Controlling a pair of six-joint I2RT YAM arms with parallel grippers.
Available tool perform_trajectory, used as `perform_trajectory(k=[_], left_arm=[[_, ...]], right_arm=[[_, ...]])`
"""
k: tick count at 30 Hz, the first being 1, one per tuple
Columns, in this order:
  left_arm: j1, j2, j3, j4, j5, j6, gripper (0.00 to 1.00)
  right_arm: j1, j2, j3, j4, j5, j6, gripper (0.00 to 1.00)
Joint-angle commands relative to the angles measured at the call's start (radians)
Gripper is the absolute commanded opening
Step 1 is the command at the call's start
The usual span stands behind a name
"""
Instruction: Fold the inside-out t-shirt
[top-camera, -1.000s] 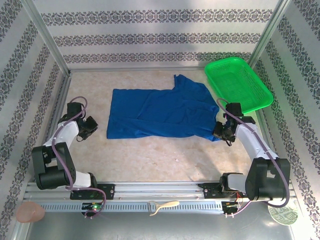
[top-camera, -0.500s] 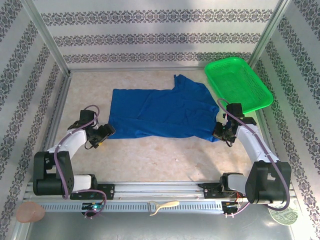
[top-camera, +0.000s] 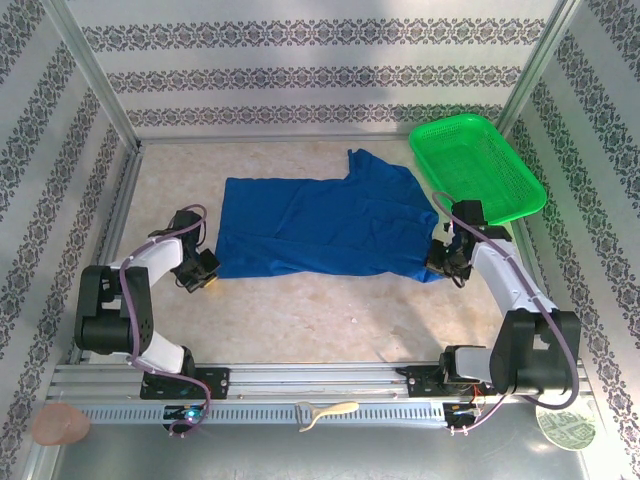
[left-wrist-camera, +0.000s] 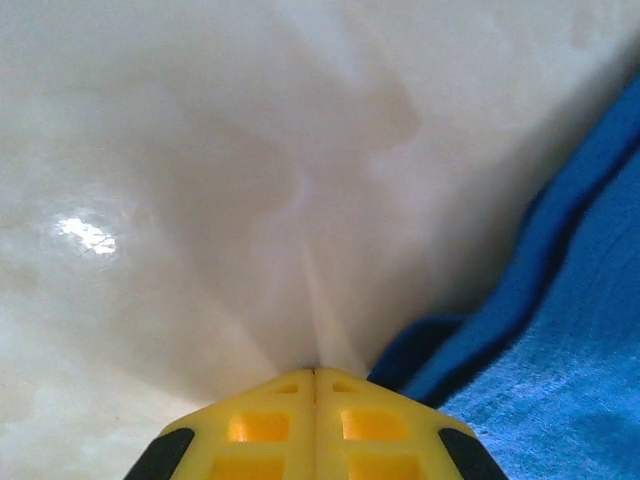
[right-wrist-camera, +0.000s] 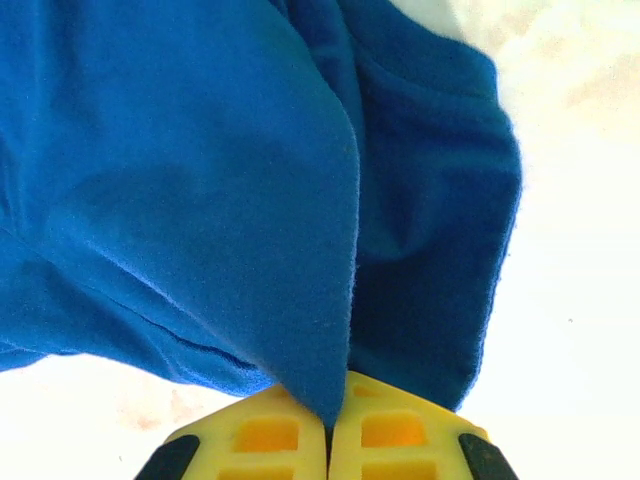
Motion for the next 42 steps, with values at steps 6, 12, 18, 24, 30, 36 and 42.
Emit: perform_trajectory(k=[6, 12, 18, 24, 30, 36, 42], left_arm=[[0.134, -0.153, -0.022, 0.089, 0.112, 0.125, 0.0], [0.249, -0.285, -0.066, 0.003, 0.143, 0.179, 0.0], [0.228, -0.328, -0.084, 0.013, 0.258, 0.165, 0.29], [0.025, -0.324, -0.073, 0.042, 0.21, 0.094, 0.71], [-0.067, -0.249, -0.069, 0.081, 0.061, -0.006, 0.75], [-0.16, -0.142, 0.022, 0.014, -0.115, -0.004, 0.72], [-0.202, -0.031, 0.055, 0.044, -0.174, -0.012, 0.72]], right_arm=[[-0.06, 0.031, 0.09, -0.096, 0.011, -0.076, 0.0], [-0.06, 0.065, 0.136, -0.146, 0.002, -0.079, 0.0], [-0.058, 0.06, 0.13, -0.125, -0.032, -0.062, 0.0], [-0.058, 0.072, 0.129, -0.1, -0.056, -0.046, 0.0], [-0.058, 0.064, 0.137, -0.095, -0.056, -0.034, 0.0], [-0.057, 0.071, 0.148, -0.085, -0.053, -0.027, 0.0], [-0.057, 0.083, 0.141, -0.075, -0.051, -0.024, 0.0]])
